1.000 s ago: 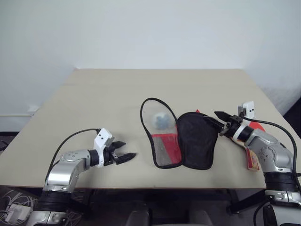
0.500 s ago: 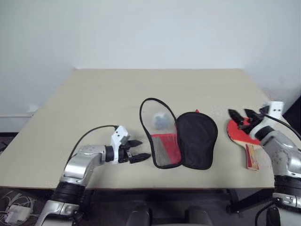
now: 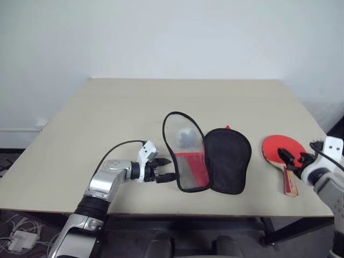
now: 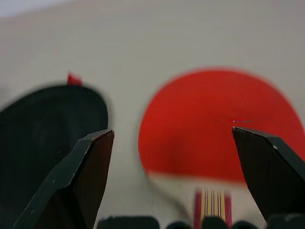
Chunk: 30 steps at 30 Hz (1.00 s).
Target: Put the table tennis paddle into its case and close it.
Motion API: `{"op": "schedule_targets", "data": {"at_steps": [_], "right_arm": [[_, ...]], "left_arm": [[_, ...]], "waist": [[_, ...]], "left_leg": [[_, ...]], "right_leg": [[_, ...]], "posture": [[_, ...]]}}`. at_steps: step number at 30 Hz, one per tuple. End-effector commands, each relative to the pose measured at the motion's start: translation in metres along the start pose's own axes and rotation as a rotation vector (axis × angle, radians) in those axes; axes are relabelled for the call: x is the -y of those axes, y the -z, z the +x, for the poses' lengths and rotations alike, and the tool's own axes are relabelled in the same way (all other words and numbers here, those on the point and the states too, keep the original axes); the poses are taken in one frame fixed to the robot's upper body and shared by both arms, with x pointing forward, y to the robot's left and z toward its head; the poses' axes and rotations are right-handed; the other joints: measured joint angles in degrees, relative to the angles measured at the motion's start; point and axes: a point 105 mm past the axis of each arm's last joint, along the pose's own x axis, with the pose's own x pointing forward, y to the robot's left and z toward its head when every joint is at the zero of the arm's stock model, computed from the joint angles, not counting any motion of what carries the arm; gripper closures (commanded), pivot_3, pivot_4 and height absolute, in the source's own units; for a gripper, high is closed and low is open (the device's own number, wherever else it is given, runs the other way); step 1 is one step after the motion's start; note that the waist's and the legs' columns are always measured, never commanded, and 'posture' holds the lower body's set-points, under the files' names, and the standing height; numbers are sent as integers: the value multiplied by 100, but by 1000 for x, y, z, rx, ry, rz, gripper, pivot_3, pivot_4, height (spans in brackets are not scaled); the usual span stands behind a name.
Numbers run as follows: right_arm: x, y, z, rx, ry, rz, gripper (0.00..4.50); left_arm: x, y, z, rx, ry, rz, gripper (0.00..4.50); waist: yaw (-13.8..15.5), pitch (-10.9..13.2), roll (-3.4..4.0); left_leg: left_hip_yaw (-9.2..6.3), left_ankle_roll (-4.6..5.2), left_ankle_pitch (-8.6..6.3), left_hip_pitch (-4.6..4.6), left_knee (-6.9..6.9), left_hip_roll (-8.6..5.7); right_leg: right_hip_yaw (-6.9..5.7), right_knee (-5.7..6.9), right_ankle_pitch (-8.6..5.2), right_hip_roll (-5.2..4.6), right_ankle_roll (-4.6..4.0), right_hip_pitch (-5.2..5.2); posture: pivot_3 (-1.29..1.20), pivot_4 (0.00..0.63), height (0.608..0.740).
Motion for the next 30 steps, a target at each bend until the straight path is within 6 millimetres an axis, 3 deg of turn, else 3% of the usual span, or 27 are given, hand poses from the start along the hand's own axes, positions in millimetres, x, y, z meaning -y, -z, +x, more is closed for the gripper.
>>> {"op": "schedule_targets", "data": {"at_steps": [1, 8, 15, 20, 24, 30], "right_arm": [[-2, -12, -16, 42, 1, -14, 204], [8, 12, -17, -53, 55, 27, 204], [20, 46, -5, -215, 103, 15, 204], [18, 54, 1, -251, 89, -3, 204], [19, 56, 8, -259, 99, -1, 1078], [19, 54, 12, -227, 111, 2, 3084]], "left_arm": [[0, -9, 4, 8, 17, 31, 0], [1, -10, 12, 4, 35, 39, 0], [2, -12, 10, 6, 45, 48, 0], [3, -17, 6, 16, 48, 62, 0], [1, -15, 4, 10, 36, 62, 0], [-1, -16, 3, 11, 27, 62, 0]], "waist": [[16, 0, 0], [22, 0, -1], [17, 1, -2], [15, 1, -39], [-1, 0, -62], [0, 0, -65]], "left_leg": [[1, 0, 0, 0, 2, 0], [2, -1, -1, -1, 2, 0], [3, -1, -1, -3, 2, 0], [1, -1, -1, -2, 2, 1], [1, -2, -2, -2, 2, 1], [2, -2, -2, -3, -2, 5]], "right_leg": [[0, 0, 0, 0, 0, 0], [-1, -5, 0, -4, 0, 0], [-2, -7, 0, -4, 0, -2], [-3, -8, 0, -3, 0, -2], [-3, -19, 0, -3, 0, 0], [-5, -29, 1, -2, 1, 1]], "posture": [[0, 0, 740], [0, 0, 740], [0, 0, 740], [0, 0, 740], [0, 0, 740], [0, 0, 740]]}}
